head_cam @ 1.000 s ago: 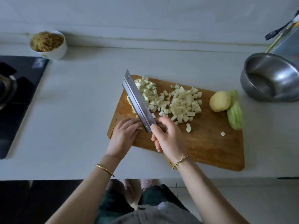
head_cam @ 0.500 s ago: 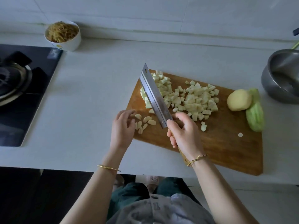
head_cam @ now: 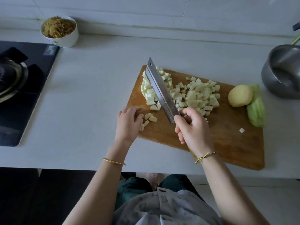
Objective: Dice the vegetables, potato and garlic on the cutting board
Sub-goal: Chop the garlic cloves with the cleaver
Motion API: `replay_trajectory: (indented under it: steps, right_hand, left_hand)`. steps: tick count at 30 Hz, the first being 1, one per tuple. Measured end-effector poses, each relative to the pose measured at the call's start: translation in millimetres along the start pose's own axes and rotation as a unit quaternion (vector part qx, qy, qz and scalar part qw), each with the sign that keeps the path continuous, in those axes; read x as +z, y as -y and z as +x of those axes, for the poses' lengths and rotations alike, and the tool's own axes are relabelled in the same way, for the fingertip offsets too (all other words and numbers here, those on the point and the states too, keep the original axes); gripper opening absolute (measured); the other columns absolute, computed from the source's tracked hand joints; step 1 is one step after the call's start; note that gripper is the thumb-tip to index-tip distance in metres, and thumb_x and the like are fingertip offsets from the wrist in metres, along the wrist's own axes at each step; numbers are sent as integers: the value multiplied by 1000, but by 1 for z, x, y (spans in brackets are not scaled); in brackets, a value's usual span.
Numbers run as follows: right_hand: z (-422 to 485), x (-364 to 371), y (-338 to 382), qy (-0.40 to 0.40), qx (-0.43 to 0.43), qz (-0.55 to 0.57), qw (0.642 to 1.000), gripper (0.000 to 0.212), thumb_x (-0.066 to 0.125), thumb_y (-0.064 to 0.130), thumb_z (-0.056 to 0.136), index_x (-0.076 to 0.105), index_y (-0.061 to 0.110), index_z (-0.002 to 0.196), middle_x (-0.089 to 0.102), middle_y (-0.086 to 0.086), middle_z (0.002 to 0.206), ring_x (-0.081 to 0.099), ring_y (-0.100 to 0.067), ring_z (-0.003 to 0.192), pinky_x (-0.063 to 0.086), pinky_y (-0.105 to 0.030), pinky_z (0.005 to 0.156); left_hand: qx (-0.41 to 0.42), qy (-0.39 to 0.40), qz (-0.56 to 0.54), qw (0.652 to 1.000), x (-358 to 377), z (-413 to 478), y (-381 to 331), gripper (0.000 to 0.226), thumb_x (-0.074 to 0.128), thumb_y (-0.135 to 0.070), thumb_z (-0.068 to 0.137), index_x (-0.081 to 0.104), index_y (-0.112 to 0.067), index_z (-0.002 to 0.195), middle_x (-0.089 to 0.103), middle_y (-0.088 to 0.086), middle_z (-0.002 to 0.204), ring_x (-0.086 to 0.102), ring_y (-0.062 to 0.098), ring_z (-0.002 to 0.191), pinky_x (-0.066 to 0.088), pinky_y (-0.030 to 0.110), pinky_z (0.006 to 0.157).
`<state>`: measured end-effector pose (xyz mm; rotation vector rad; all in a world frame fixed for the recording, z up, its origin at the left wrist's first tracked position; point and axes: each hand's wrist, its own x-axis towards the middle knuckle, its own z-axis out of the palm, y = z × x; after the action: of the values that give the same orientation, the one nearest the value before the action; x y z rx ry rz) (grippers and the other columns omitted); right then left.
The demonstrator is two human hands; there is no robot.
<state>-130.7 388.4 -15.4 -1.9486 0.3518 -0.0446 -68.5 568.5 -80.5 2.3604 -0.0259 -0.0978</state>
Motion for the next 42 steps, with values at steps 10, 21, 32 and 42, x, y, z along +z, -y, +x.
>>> replay_trajectory:
  steps: [10,21,32,42]
  right_hand:
    - [-6,18,5,51,19,32,998,4,57,12,89,57,10,86,57,-4,55,45,-15,39,36,-22,36]
    - [-9,33,-1,76,60,58,994,13,56,13,90,52,17,78,56,-4,55,45,-15,40,36,-22,36]
    - [-6,27,2,64,34,35,997,4,55,12,89,55,9,87,56,-5,55,45,-15,39,37,-24,36]
    - [21,49,18,111,39,26,993,15,51,14,89,47,24,78,56,-6,57,43,-15,37,34,-22,35]
  left_hand:
    - [-26,67,-27,997,-11,-12,-1,51,68,-12,82,50,-15,130,43,-1,112,52,19,99,43,25,87]
    - [-15,29,-62,998,-9,-6,-5,31,65,-11,86,56,-12,116,45,-2,107,54,15,94,42,11,79]
    - [-10,-4,-38,999,-1,-6,-1,22,67,-10,82,58,-12,102,47,0,106,55,25,99,50,40,88]
    - [-54,-20,13,998,0,-6,-4,21,59,-6,81,58,-8,102,53,6,108,44,22,105,36,25,84]
